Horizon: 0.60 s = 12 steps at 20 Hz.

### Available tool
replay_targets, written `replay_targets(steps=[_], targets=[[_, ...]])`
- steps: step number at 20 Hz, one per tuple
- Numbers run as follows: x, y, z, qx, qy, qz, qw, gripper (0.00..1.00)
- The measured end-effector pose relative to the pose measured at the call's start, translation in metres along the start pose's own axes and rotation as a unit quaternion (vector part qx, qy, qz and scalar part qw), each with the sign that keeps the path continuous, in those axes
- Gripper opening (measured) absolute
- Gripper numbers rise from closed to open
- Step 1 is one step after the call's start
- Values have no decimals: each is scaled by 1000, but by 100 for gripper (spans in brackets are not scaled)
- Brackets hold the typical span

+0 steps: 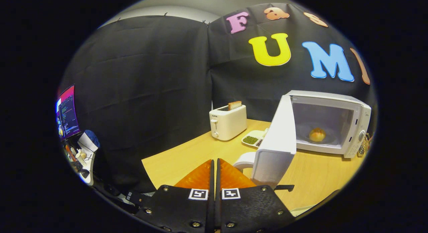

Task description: Open the microwave, put the food inside, and close the microwave door.

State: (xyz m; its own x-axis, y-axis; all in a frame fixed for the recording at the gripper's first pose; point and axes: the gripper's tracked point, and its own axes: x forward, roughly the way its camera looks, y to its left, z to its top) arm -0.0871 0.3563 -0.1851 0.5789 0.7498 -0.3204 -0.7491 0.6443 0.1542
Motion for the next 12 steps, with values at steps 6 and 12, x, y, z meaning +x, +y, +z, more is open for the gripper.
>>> replay_targets(steps=[6, 12], targets=[[-13, -18, -5, -15, 6, 0, 1000, 1], [-30, -46, -10, -13, 12, -20, 1000, 1]])
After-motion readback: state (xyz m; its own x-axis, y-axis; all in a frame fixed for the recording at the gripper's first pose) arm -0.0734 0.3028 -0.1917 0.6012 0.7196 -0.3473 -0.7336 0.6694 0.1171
